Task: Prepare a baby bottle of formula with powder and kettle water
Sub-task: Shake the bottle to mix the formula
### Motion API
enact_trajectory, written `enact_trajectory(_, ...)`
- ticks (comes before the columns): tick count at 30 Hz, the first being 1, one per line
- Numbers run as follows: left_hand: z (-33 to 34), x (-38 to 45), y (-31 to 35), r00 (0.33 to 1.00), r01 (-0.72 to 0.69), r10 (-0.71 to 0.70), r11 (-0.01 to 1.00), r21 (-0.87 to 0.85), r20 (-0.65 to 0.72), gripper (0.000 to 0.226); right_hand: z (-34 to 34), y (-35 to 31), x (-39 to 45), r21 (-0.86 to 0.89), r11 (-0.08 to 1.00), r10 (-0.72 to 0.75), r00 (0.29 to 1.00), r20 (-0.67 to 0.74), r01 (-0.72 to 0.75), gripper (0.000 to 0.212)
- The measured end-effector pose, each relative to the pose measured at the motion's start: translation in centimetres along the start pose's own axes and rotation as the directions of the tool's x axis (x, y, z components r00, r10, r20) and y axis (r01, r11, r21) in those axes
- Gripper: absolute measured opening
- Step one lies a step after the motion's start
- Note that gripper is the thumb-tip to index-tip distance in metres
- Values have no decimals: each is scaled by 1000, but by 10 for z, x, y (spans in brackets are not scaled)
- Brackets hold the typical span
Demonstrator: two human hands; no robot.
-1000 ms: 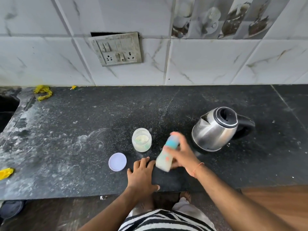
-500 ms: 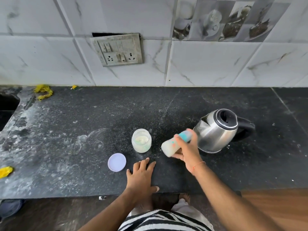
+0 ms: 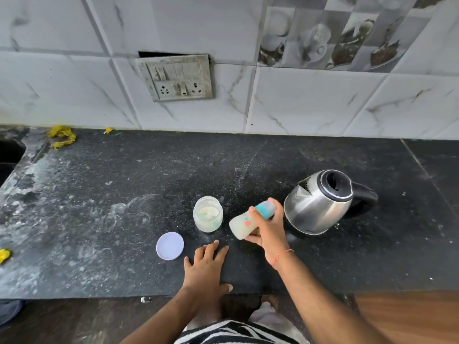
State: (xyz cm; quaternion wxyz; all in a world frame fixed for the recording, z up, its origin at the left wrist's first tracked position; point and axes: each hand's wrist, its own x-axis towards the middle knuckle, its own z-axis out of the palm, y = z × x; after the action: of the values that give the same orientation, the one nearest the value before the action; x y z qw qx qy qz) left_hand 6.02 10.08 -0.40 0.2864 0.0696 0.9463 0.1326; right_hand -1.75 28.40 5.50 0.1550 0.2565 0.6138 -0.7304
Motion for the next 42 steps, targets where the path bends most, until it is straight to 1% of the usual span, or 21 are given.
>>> enact_trajectory(1,1,-1,0,1000,3,-3,1000,-7,1,110,1,-3,-3,15,1000,-1,999,44,1,60)
enact_trajectory(3,4,-2,-2,1000,6,-7,1000,-16,-8,110,1,-5,-10,8,987,154,964,216,-159,63)
enact_trajectory(4,4,-2,-3,1000,3,-4,1000,-8,-17,110,0,-6,-11,-69,985,168,961,217,-157,63)
enact_trajectory(6,2,-1,-4,1000,0,1,1000,17,-23,110,-3,-6,-7,-115,992,-35,997,74,43,59)
enact_trajectory(8,3,1,0,1000,5,-5,1000,18,-10,111,-11,-9,1,52,997,-57,997,-49,59,58)
enact_trajectory(9,4,1,1,1000,12,-12,1000,7,-8,111,-9,-13,-1,49,996,-71,997,10,71,61)
enact_trajectory(12,7,0,-3,1000,14,-14,1000,11,-22,111,-9,-9,-9,-118,991,84,971,222,-59,64)
enact_trajectory(14,6,1,-3,1000,10,-9,1000,21,-28,112,-8,-6,-6,-93,994,-52,994,92,61,58)
enact_trajectory(16,5,1,0,1000,12,-12,1000,13,-15,113,-15,-5,1,109,993,-36,999,-26,38,56)
enact_trajectory(19,6,0,-1,1000,17,-17,1000,-4,-9,111,-14,-8,-7,9,995,92,977,194,-95,63)
enact_trajectory(20,5,-1,-3,1000,15,-15,1000,1,-12,111,-16,-8,-9,-76,994,89,976,200,-75,64)
enact_trajectory(22,2,-2,-2,1000,12,-12,1000,17,-8,112,-19,-4,-6,-59,997,-36,997,64,40,59)
enact_trajectory(24,1,-3,1,1000,13,-13,1000,8,14,115,-26,-3,-2,47,999,-24,1000,-6,24,58)
enact_trajectory(27,-5,-3,-5,997,-2,3,1000,-7,80,128,-23,0,-15,-307,950,30,962,273,58,63)
enact_trajectory(28,-10,-4,-8,994,-16,20,999,-39,105,131,-24,2,-17,-369,928,57,953,296,59,64)
enact_trajectory(30,-21,-2,-10,990,-42,68,979,-200,122,134,-31,3,-18,-286,956,18,967,256,58,61)
enact_trajectory(33,-35,2,-4,993,-55,104,814,-579,53,122,-35,-5,-18,-174,981,-56,981,186,89,62)
enact_trajectory(35,-41,3,3,987,-80,159,659,-748,34,98,-36,-8,-20,-167,981,-67,977,201,101,66)
enact_trajectory(37,-49,2,15,975,-149,219,573,-806,-25,73,-39,-13,-22,-169,979,-79,973,219,117,71)
enact_trajectory(39,-55,1,27,966,-215,240,561,-800,-91,51,-43,-18,-25,-186,973,-97,971,217,139,74)
enact_trajectory(42,-59,3,37,963,-250,229,550,-797,-144,44,-45,-24,-29,-181,966,-148,969,200,185,71)
